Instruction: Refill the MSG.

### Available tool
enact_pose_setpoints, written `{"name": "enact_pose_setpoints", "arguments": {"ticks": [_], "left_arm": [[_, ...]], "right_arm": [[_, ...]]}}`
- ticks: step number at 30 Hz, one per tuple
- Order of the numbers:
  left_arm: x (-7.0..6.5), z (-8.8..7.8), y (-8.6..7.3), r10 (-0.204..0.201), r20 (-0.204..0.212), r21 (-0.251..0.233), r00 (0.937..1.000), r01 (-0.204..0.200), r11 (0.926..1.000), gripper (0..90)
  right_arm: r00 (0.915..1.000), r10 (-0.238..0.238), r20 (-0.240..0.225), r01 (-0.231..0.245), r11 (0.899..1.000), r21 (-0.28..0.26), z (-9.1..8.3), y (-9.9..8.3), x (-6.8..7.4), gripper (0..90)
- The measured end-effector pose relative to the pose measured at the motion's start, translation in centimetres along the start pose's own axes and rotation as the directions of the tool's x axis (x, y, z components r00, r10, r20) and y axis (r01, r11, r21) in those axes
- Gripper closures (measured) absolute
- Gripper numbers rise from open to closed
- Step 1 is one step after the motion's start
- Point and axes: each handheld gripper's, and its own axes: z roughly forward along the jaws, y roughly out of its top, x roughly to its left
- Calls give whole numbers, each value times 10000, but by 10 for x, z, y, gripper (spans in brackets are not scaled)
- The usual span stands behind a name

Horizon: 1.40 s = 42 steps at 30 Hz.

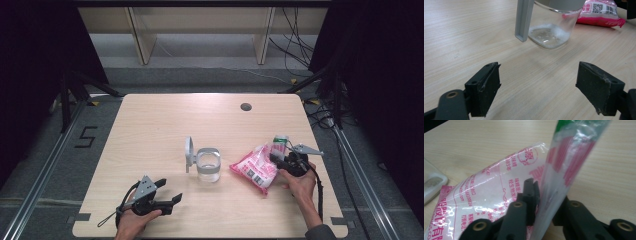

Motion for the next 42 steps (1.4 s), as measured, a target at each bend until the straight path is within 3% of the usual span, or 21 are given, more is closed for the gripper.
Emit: {"name": "enact_pose_setpoints", "arguments": {"ticks": [2,3,8,9,10,11,17,21,25,26,28,29,30,32,33,34,35,38,40,41,42], "left_arm": [[-1,0,-1,-201,-79,10,9998,202,9998,183],[-1,0,-1,-202,-87,-5,9998,202,9998,184],[0,-1,0,-80,-126,-68,9999,79,9999,187],[1,-1,0,-15,-115,-72,9999,14,10000,187],[1,-2,0,-38,-124,-74,9999,37,10000,187],[1,-2,0,-34,-133,-73,9999,33,10000,187],[2,-2,0,31,-133,-47,9999,-31,10000,190],[0,-3,0,-202,-233,-99,9995,200,9998,190],[1,-4,1,39,-211,-148,9998,-42,9999,190],[1,-4,1,66,-229,-130,9997,-69,9999,190],[-2,-4,1,-158,-310,-164,9994,153,9997,192],[-4,-5,2,-127,-378,-187,9992,120,9998,193],[-5,-5,3,-37,-340,-157,9994,32,9999,193],[-8,-6,5,5,-397,-280,9992,-16,9996,194],[-9,-6,5,111,-287,-213,9995,-117,9997,194],[-11,-6,5,111,-279,-260,9996,-118,9996,194],[-12,-6,6,195,-274,-197,9994,-200,9996,194],[-18,-5,7,261,-262,-248,9993,-267,9993,196],[-22,-4,8,300,-59,-283,9995,-302,9991,198],[-25,-2,10,163,189,-347,9997,-157,9993,200],[-28,-2,12,175,211,-290,9996,-169,9994,201]], "right_arm": [[9996,50,-280,-49,10000,17,-1,0,1,854],[10000,-19,-31,19,10000,36,0,0,2,869],[9999,-98,-52,97,9999,-91,-1,1,7,892],[9991,-417,-68,416,9990,-152,-1,2,6,894],[9996,-281,6,281,9996,-71,-3,3,10,895],[9975,-700,15,701,9974,-168,-3,4,9,896],[9920,-1263,20,1263,9915,-299,-8,12,18,900],[9810,-1941,72,1942,9793,-571,-16,20,26,900],[9693,-2451,187,2458,9650,-915,-23,29,39,900],[9749,-2220,170,2226,9707,-906,-25,29,44,900],[9599,-2797,187,2798,9522,-1228,-27,34,44,900],[9668,-2557,-24,2540,9612,-1073,-29,34,47,900],[9636,-2673,-99,2645,9575,-1155,-30,36,47,900],[9707,-2391,-220,2352,9654,-1128,-33,36,51,900],[9612,-2743,-303,2687,9551,-1246,-33,38,50,900],[9681,-2484,-316,2425,9616,-1284,-36,38,53,900],[9636,-2655,-325,2582,9550,-1457,-36,40,53,900],[9638,-2632,-419,2549,9564,-1427,-40,43,62,900],[9532,-2992,-430,2892,9442,-1577,-43,46,66,900],[9574,-2855,-443,2754,9481,-1590,-45,47,70,900],[9499,-3089,-486,2974,9405,-1641,-46,50,72,900]]}}
